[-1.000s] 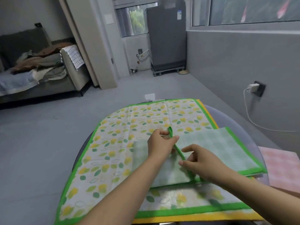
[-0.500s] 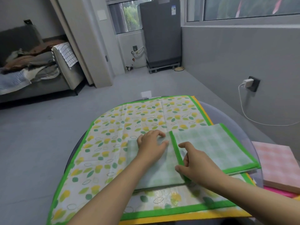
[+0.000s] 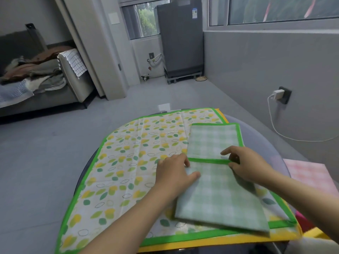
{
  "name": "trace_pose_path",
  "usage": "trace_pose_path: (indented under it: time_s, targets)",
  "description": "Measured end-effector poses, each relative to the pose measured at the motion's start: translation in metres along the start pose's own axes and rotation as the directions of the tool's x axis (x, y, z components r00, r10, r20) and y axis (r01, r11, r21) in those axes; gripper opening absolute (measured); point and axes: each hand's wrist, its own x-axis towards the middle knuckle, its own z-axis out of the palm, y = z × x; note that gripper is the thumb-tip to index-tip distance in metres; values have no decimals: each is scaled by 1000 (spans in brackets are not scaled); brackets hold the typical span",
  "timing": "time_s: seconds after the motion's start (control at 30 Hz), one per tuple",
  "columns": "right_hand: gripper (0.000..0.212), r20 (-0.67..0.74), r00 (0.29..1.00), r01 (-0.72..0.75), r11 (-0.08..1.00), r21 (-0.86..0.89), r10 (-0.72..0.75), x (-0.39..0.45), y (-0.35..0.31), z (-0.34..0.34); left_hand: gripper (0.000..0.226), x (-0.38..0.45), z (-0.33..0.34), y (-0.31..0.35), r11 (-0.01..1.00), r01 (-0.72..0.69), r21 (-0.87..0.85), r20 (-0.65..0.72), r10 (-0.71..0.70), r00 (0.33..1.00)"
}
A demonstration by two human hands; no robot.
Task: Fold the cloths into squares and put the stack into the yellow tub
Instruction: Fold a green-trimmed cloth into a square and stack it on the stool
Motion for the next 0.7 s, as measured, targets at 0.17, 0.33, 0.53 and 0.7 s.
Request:
trace_pose_path:
  time_s: [0.17,0.33,0.53,0.7]
  targets:
    - [29,1,997,72,997,16,-72,3,7,-1,39,-3,9,-3,994,-38,-105,-5,38,999]
    - [29,9,985,173,979,-107,-173,-1,13,9,45,-5,16,-4,979,-135,-152,24,140,990]
    - [27,-105,942,261,892,-370,-320,-16,3,25,59,-12,21,-2,987,-107,-119,141,123,982]
    - [80,46,966,254,895,-366,-256,-40,-15,51,64,-14,26,-2,988,-151,-4,235,148,961]
